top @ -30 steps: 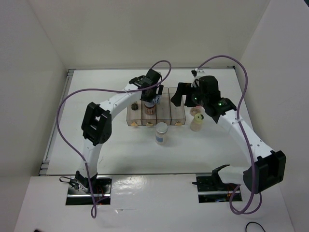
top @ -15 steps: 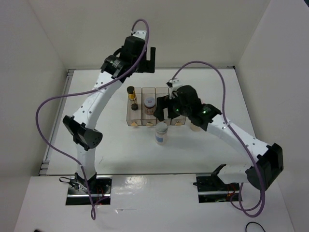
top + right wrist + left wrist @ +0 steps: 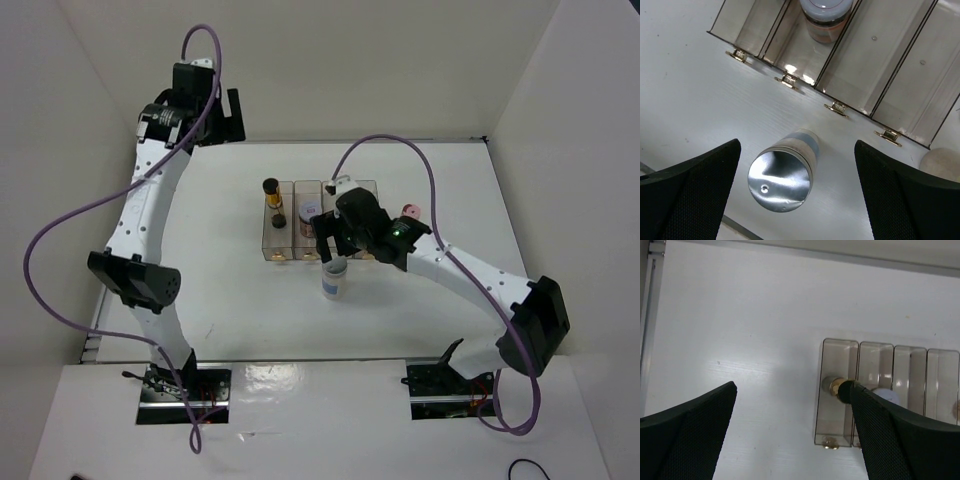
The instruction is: Organize the condiment bottles
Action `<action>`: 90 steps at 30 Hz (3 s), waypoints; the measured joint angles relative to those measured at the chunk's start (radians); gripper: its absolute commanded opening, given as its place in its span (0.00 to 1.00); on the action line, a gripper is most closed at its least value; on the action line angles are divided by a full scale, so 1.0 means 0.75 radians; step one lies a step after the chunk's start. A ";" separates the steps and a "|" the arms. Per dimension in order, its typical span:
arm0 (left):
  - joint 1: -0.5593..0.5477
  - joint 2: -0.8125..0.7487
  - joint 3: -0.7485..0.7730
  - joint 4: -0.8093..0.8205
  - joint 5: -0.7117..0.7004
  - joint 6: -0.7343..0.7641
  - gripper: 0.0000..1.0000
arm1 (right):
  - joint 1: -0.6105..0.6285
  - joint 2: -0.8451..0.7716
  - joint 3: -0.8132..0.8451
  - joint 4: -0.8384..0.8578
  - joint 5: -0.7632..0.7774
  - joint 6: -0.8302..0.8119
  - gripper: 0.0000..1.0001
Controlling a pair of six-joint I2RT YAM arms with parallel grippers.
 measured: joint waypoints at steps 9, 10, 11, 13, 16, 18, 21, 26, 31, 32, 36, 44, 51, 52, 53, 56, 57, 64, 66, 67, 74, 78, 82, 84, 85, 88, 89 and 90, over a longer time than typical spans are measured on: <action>0.117 -0.522 -0.686 0.202 0.108 0.020 1.00 | 0.036 0.024 0.000 -0.043 0.026 0.012 0.98; 0.134 -0.563 -0.734 0.228 0.117 0.019 1.00 | 0.039 0.030 0.000 -0.047 0.026 0.014 0.98; 0.146 -0.589 -0.772 0.247 0.126 0.018 1.00 | 0.044 0.035 0.000 -0.049 0.025 0.015 0.98; 0.166 -0.632 -0.861 0.299 0.144 0.017 1.00 | 0.053 0.046 -0.001 -0.051 0.024 0.021 0.98; 0.184 -0.640 -0.989 0.339 0.171 0.018 1.00 | 0.067 0.064 -0.001 -0.052 0.024 0.032 0.98; 0.195 -0.639 -1.056 0.354 0.190 0.018 1.00 | 0.071 0.078 -0.006 -0.049 0.025 0.039 0.98; 0.219 -0.639 -1.126 0.363 0.201 0.018 1.00 | 0.072 0.105 -0.011 -0.052 0.029 0.048 0.98; 0.241 -0.650 -1.169 0.393 0.216 0.018 1.00 | 0.073 0.154 -0.020 -0.067 0.047 0.069 0.94; 0.253 -0.669 -1.206 0.416 0.231 0.018 1.00 | 0.073 0.165 -0.025 -0.085 0.068 0.098 0.75; 0.254 -0.670 -1.209 0.419 0.234 0.018 1.00 | 0.073 0.165 -0.025 -0.086 0.069 0.103 0.70; 0.255 -0.670 -1.213 0.437 0.239 0.018 1.00 | 0.074 0.165 -0.025 -0.091 0.080 0.118 0.43; 0.255 -0.670 -1.234 0.456 0.247 0.020 1.00 | 0.108 0.165 0.001 -0.170 0.103 0.139 0.28; 0.255 -0.670 -1.249 0.460 0.248 0.020 1.00 | 0.127 0.124 0.179 -0.331 0.105 0.159 0.23; 0.255 -0.670 -1.249 0.460 0.248 0.020 1.00 | 0.125 0.114 0.223 -0.341 0.105 0.158 0.23; 0.255 -0.670 -1.249 0.461 0.248 0.020 1.00 | 0.119 0.107 0.268 -0.347 0.106 0.156 0.23; 0.255 -0.670 -1.249 0.463 0.248 0.020 1.00 | 0.091 0.093 0.397 -0.344 0.106 0.142 0.23; 0.255 -0.670 -1.249 0.463 0.248 0.020 1.00 | 0.067 0.093 0.434 -0.341 0.111 0.132 0.23; 0.266 -0.669 -1.249 0.463 0.250 0.019 1.00 | -0.172 0.154 0.573 -0.340 0.154 0.062 0.19; 0.267 -0.669 -1.249 0.463 0.251 0.020 1.00 | -0.237 0.195 0.611 -0.336 0.155 0.042 0.19; 0.267 -0.669 -1.249 0.464 0.252 0.020 1.00 | -0.264 0.212 0.623 -0.331 0.158 0.034 0.19; 0.269 -0.649 -1.249 0.472 0.260 0.021 1.00 | -0.326 0.344 0.668 -0.271 0.167 -0.002 0.19; 0.277 -0.625 -1.249 0.475 0.263 0.022 1.00 | -0.326 0.432 0.685 -0.247 0.166 -0.008 0.18; 0.280 -0.621 -1.249 0.479 0.263 0.022 1.00 | -0.326 0.497 0.686 -0.217 0.166 -0.007 0.18; 0.280 -0.619 -1.249 0.481 0.264 0.022 1.00 | -0.326 0.519 0.688 -0.199 0.166 -0.007 0.18; 0.280 -0.617 -1.249 0.484 0.265 0.022 1.00 | -0.326 0.531 0.694 -0.193 0.166 -0.007 0.18; 0.280 -0.605 -1.249 0.489 0.269 0.022 1.00 | -0.326 0.562 0.709 -0.174 0.166 -0.004 0.18; 0.280 -0.602 -1.249 0.491 0.270 0.023 1.00 | -0.326 0.568 0.711 -0.164 0.166 -0.004 0.18; 0.280 -0.594 -1.249 0.492 0.271 0.024 1.00 | -0.326 0.576 0.711 -0.156 0.162 -0.002 0.18</action>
